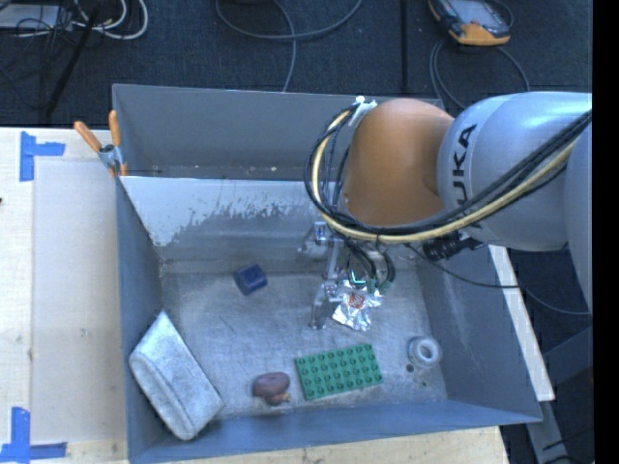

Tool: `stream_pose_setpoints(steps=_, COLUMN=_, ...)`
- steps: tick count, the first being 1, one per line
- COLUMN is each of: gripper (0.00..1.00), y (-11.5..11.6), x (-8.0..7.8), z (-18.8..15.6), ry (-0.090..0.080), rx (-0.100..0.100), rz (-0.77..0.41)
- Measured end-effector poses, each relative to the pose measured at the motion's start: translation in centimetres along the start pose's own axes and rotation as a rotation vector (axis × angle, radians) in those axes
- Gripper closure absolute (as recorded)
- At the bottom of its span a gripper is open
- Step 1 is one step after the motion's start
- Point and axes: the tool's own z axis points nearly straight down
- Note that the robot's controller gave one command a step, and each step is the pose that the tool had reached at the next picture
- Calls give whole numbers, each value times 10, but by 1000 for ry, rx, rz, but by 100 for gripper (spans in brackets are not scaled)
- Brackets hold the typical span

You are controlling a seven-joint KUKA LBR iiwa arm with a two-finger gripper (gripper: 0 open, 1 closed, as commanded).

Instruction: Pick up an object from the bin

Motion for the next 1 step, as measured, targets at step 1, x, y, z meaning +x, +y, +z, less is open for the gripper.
stream_pose_setpoints(steps=1, gripper=0, y=-91, x=-39, z=89, ry=-12, rx=0, rz=-34)
